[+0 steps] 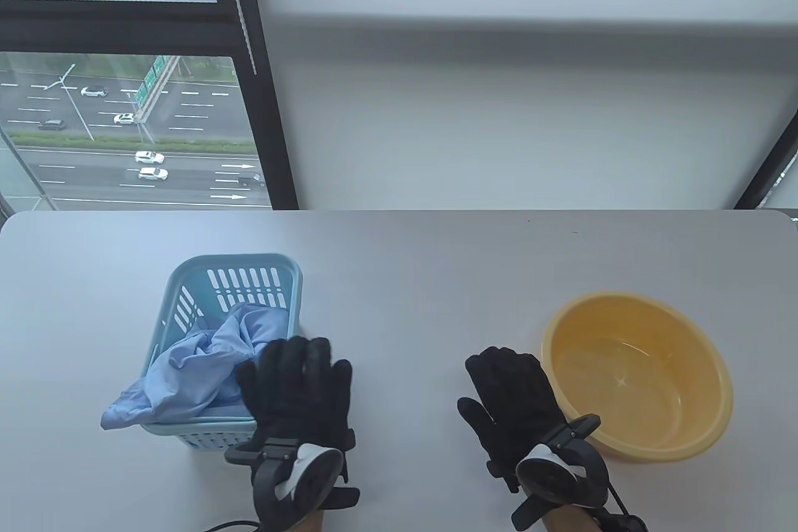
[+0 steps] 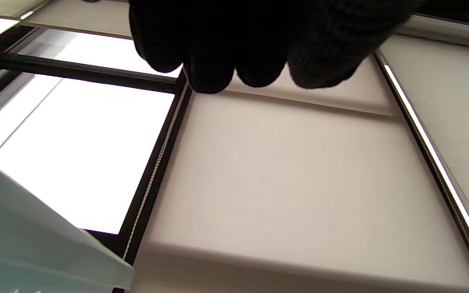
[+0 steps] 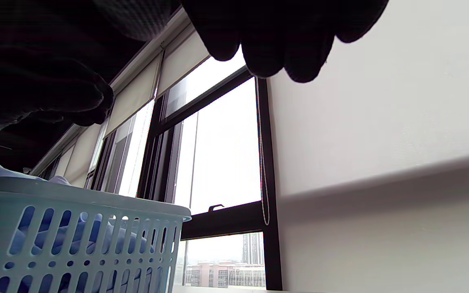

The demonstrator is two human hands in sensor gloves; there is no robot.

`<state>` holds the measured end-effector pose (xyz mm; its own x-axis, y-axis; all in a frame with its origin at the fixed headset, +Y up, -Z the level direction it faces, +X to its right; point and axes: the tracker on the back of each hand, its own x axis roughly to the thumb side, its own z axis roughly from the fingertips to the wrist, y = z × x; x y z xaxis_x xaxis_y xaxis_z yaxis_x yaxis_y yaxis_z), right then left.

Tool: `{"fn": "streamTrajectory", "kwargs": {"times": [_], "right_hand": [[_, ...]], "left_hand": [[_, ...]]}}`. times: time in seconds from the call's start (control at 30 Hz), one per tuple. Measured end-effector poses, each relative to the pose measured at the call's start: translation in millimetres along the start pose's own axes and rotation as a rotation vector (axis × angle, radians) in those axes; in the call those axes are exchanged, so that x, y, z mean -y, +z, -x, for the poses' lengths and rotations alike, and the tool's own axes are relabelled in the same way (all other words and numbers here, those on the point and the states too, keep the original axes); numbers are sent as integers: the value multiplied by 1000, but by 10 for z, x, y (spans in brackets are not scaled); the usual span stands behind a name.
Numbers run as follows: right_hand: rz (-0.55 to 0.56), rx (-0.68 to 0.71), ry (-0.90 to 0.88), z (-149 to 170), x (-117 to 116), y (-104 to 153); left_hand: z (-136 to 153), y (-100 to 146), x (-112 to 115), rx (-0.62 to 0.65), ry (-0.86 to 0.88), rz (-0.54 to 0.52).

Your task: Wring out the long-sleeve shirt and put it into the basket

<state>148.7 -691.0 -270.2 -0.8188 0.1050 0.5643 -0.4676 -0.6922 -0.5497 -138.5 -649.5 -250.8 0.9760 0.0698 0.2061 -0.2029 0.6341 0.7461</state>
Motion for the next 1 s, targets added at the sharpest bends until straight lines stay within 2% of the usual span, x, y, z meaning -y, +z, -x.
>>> {"fn": "streamTrajectory", "kwargs": {"times": [0.1, 0.13, 0.2, 0.3, 0.4, 0.47, 0.7, 0.77, 0.8, 0.93, 1.0], "right_hand": [[11, 26, 77, -30, 11, -16], [8, 31, 98, -40, 7, -21], [-13, 30, 114, -52, -12, -31], [-79, 18, 138, -49, -68, -48], [-155, 2, 187, -42, -129, -61], [-200, -20, 213, -40, -169, -63], [-235, -45, 285, -52, -265, -38], [-216, -39, 304, -55, -278, -10], [-219, -42, 309, -55, -282, -9], [-289, -95, 301, -33, -329, 18], [-308, -108, 303, -19, -344, 29]], "left_hand": [[-256, 43, 196, 185, -20, 113], [-338, 55, 288, 229, -4, 182], [-441, 89, 443, 302, 52, 290], [-525, 146, 605, 337, 47, 386], [-542, 175, 683, 337, 37, 418], [-538, 172, 698, 323, 24, 395], [-502, 183, 705, 274, -11, 345], [-499, 184, 702, 268, -16, 336], [-497, 187, 710, 266, -19, 346], [-484, 214, 816, 251, -54, 518], [-471, 228, 852, 246, -49, 564]]}}
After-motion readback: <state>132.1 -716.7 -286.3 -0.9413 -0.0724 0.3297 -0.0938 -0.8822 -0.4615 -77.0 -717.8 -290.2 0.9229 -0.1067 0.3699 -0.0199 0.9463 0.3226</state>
